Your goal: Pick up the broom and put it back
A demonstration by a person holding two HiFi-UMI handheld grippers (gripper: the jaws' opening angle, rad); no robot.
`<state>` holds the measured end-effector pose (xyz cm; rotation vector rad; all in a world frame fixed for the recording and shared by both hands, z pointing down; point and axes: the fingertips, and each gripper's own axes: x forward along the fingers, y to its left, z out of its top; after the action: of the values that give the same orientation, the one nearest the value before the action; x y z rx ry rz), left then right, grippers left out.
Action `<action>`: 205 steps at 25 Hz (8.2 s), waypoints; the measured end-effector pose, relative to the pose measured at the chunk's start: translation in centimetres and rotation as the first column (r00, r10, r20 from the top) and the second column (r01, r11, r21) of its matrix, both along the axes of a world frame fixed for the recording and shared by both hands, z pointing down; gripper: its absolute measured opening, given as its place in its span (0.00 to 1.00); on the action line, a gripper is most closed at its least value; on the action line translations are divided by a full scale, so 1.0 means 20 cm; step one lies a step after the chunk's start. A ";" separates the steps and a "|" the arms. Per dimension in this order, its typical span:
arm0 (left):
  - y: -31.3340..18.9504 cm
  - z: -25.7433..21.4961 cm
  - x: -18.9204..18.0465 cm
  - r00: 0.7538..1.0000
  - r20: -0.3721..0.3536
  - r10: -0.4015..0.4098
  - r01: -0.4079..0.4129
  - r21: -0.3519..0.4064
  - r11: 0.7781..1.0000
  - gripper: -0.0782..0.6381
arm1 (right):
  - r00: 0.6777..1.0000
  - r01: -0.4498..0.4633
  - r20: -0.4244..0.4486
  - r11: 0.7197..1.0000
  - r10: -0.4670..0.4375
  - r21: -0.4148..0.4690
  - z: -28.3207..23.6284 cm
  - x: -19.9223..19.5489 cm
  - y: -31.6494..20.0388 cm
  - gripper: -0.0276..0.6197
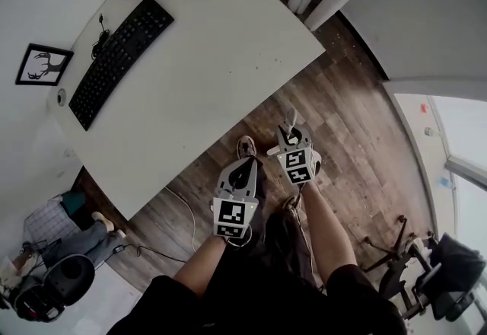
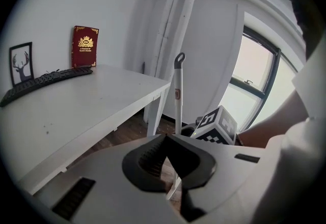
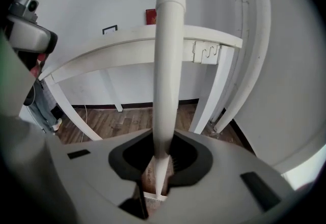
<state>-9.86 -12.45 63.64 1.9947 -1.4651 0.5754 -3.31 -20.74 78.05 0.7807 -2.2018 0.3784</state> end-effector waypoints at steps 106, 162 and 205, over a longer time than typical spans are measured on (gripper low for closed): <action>0.71 -0.85 0.72 0.982 0.152 -0.115 0.053 0.361 0.931 0.11 | 0.955 -0.108 0.295 0.916 -0.012 0.387 -1.44 0.92 0.99 0.18; -0.09 0.11 -0.06 0.963 -0.046 -0.264 0.268 0.125 0.955 0.11 | 0.994 0.057 0.081 0.989 -0.068 0.140 -0.16 -0.16 -0.20 0.17; -0.15 0.20 0.00 0.977 -0.037 -0.212 0.214 0.088 0.973 0.11 | 0.990 0.034 0.129 0.985 -0.057 0.171 -0.15 -0.18 -0.47 0.42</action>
<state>-9.87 -15.42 67.64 1.8735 -1.6894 0.3937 -6.99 -30.04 75.15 0.8136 -2.3972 0.2290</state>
